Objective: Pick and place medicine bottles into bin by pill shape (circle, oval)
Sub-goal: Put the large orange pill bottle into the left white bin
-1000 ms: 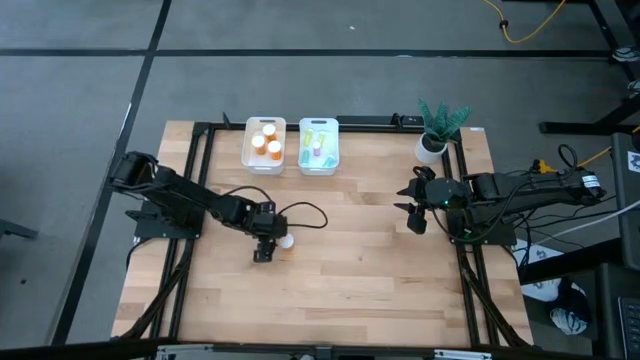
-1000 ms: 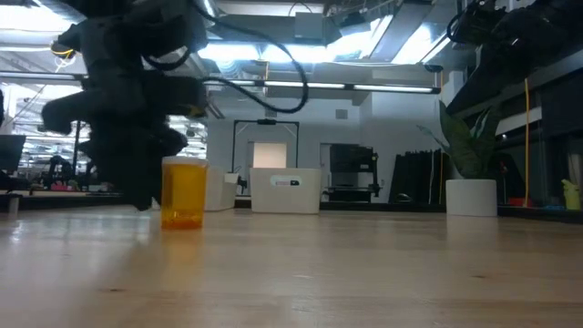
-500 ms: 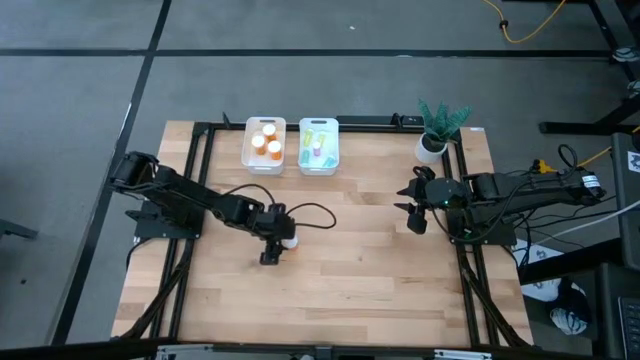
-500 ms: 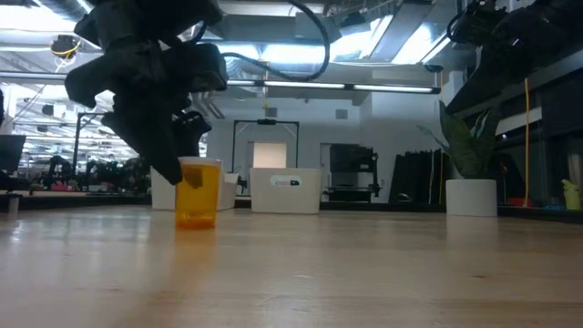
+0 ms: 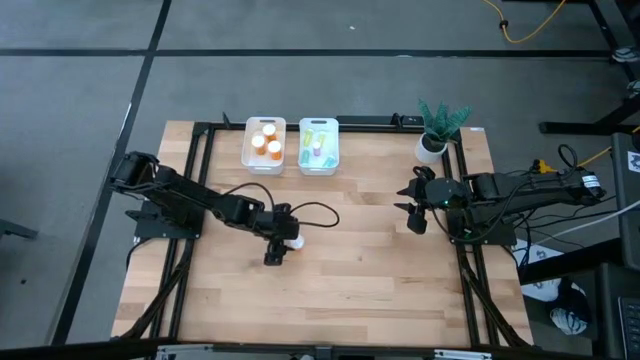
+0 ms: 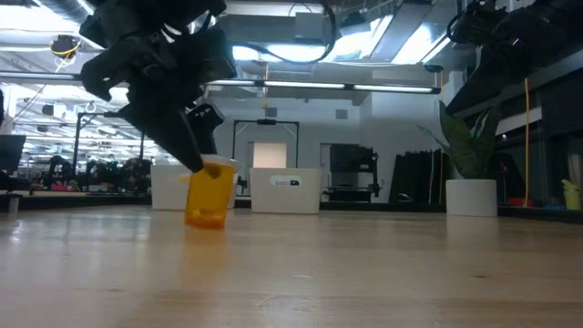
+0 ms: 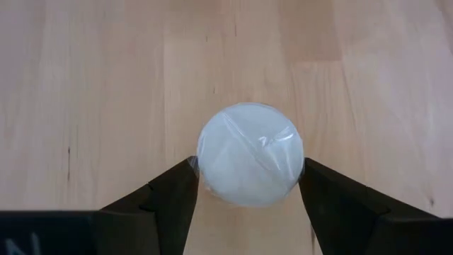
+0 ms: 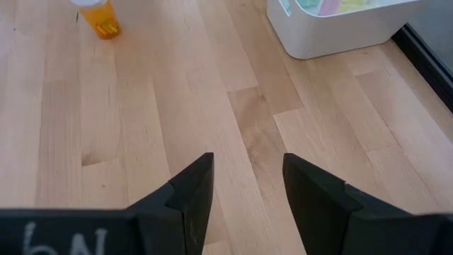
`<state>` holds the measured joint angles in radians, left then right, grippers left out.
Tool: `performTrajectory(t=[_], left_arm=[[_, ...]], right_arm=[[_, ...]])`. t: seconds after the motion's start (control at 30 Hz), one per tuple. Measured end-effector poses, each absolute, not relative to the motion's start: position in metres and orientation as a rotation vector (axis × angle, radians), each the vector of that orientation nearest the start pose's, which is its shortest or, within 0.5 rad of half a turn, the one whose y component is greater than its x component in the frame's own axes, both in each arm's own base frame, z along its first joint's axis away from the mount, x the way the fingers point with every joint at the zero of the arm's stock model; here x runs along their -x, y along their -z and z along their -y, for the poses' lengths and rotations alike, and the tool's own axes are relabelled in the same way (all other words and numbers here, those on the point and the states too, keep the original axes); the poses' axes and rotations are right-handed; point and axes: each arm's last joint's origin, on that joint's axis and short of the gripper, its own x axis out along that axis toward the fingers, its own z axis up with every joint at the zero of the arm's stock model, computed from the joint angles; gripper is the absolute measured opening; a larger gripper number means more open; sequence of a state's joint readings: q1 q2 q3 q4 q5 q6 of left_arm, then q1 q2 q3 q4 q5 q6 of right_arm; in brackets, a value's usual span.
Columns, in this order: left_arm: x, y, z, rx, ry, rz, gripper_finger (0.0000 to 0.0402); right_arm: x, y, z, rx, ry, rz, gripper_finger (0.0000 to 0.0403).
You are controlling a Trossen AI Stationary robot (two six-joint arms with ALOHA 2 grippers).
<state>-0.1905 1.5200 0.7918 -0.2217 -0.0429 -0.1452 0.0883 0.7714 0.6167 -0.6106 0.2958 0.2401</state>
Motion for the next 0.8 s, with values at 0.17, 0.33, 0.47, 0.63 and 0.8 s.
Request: performTrajectory(t=[0.17, 0.33, 0.47, 0.63, 0.8], left_arm=[[-0.2837, -0.1725, 0.0534, 0.006, 0.082, -0.911, 0.0231], [-0.2839, -0.1725, 0.0528, 0.006, 0.081, -0.911, 0.0231], [-0.2839, -0.1725, 0.0528, 0.006, 0.081, -0.910, 0.0231], [-0.2848, -0.1732, 0.0530, 0.008, 0.082, -0.898, 0.0231], [-0.2848, -0.1732, 0.0530, 0.010, 0.081, -0.898, 0.0231]], right_arm=[[-0.1511, -0.2429, -0.0049, -0.084, 0.286, -0.723, 0.0171], [-0.1510, -0.2429, -0.0049, -0.084, 0.286, -0.723, 0.0171], [-0.1510, -0.2429, -0.0049, -0.085, 0.287, -0.723, 0.0171], [-0.1510, -0.2429, -0.0049, -0.085, 0.287, -0.723, 0.0171], [-0.1511, -0.2429, -0.0050, -0.084, 0.286, -0.723, 0.0171]])
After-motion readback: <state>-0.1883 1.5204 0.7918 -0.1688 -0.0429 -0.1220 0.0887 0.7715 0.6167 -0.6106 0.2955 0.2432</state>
